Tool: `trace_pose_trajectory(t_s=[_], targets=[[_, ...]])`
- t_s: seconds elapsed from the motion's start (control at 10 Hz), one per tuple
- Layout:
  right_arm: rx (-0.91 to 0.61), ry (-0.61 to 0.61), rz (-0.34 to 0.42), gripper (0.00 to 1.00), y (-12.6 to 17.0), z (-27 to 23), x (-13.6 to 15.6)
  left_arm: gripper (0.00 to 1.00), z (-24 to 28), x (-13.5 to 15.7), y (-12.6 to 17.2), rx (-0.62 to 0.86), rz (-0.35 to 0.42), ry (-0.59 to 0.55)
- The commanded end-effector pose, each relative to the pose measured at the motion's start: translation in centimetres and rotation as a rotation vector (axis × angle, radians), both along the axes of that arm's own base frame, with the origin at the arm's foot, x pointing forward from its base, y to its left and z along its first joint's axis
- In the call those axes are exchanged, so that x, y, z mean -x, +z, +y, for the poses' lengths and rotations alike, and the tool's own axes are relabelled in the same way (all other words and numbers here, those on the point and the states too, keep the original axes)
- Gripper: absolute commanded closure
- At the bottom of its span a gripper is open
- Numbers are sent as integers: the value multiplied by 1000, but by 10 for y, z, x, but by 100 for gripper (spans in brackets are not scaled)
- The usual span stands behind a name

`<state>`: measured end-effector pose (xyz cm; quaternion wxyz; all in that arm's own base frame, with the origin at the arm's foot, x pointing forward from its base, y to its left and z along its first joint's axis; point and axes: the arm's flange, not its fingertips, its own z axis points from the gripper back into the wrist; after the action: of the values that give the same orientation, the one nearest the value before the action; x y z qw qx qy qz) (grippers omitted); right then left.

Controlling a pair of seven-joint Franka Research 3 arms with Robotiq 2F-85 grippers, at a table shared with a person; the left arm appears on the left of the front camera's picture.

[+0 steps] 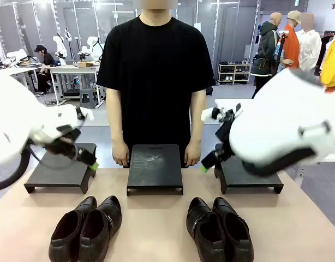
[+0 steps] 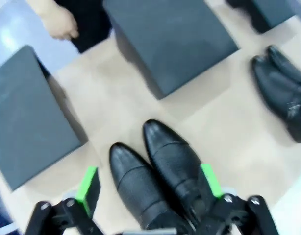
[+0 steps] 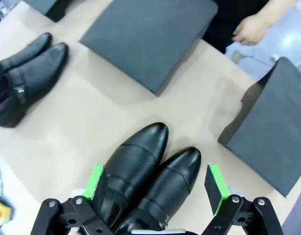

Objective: Place the shoes on the stand as instructed by the person.
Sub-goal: Pick up one pair of Shoes and place it on the Shoes Stand indicated by the person.

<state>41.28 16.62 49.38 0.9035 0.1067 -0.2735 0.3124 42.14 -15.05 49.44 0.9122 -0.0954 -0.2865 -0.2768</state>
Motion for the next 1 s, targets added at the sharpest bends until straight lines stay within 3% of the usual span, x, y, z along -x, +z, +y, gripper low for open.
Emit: trace_pose_trajectory(t_s=[0.0, 0.2, 0.3, 0.5, 0.6, 0.9], targets=[[-79, 87, 114, 0, 33, -37, -4, 0, 37, -3, 36, 204, 132, -54], [-265, 119, 219, 0, 53, -87, 7, 0, 83, 19, 53, 457, 291, -132], [-386, 118, 262, 0, 53, -125, 19, 0, 116, 37, 57, 576, 298, -155], [-603, 123, 294, 0, 44, -197, 49, 0, 179, 73, 52, 807, 274, -187], [-716, 101, 260, 0, 39, -233, 67, 0, 209, 93, 42, 872, 278, -177], [-928, -53, 200, 0, 8, -333, 126, 0, 289, 160, 3, 1029, 192, 36]])
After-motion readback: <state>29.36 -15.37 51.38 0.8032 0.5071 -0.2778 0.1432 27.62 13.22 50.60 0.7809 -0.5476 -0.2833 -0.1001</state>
